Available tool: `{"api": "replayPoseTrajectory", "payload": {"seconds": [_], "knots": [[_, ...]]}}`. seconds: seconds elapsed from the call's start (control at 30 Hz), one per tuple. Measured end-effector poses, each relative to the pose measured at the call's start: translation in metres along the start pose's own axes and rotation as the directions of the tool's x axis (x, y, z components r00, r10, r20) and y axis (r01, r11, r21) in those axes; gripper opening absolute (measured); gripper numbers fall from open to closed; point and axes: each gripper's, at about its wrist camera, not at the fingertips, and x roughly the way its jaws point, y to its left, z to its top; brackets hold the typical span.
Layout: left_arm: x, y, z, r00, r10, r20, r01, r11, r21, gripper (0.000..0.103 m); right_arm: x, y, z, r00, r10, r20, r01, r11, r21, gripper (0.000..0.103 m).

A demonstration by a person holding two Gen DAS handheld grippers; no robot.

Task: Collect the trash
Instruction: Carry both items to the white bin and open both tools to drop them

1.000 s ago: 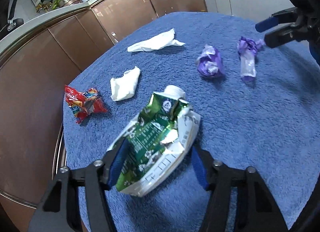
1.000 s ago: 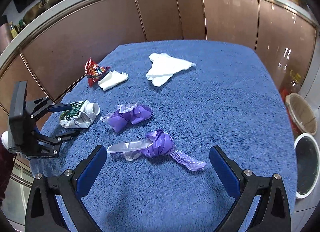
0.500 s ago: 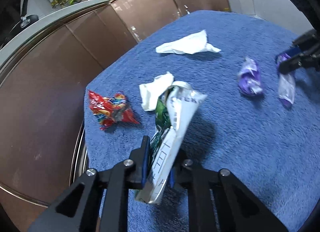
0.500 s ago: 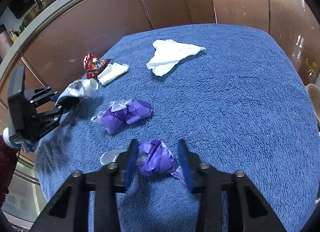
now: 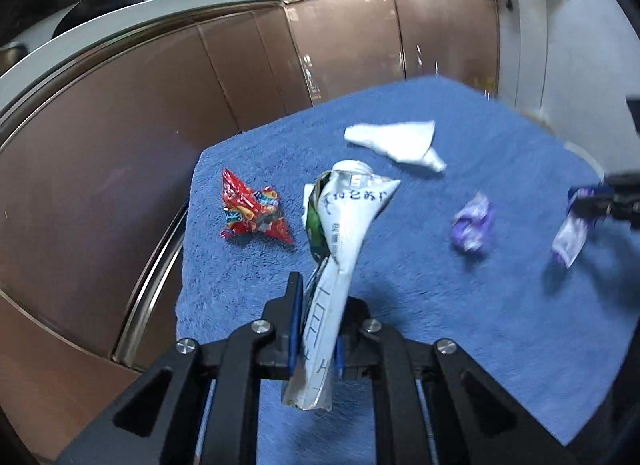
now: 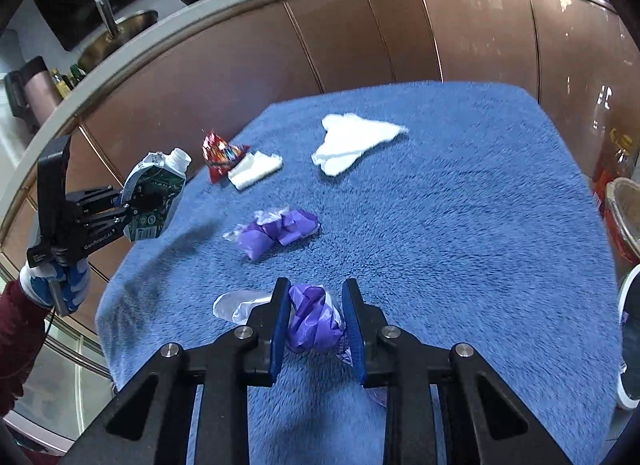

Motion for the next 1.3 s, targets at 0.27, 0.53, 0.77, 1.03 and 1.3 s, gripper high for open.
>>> {"api": "replayPoseTrajectory", "payload": {"seconds": [0.27, 0.53, 0.77, 1.03, 1.3], "knots": [[-0.043, -0.051, 0.041, 0.985, -0.139, 0.098, 0.139, 0.99, -0.002, 0.012, -0.063, -0.018, -0.004, 0.988, -0.062, 0.139, 0.058, 0.998, 0.037, 0.024], [-0.032, -0.152, 0.107, 0.926, -0.35, 0.14, 0.343, 0.937, 0.072, 0.012, -0.139, -0.068, -0.006, 0.938, -0.248, 0.243, 0.223, 0.966, 0.127, 0.024], [0.003, -0.261, 0.167, 0.858, -0.503, 0.105, 0.488, 0.861, 0.14, 0.012, -0.188, -0.135, -0.009, 0.84, -0.48, 0.254, 0.426, 0.872, 0.241, 0.024], [0.075, -0.397, 0.227, 0.793, -0.609, -0.01, 0.603, 0.784, 0.145, 0.012, -0.193, -0.238, -0.03, 0.755, -0.639, 0.147, 0.542, 0.734, 0.409, 0.024], [0.157, -0.499, 0.259, 0.759, -0.633, -0.153, 0.65, 0.751, 0.117, 0.012, -0.159, -0.323, -0.05, 0.722, -0.692, 0.007, 0.601, 0.631, 0.49, 0.025]]}}
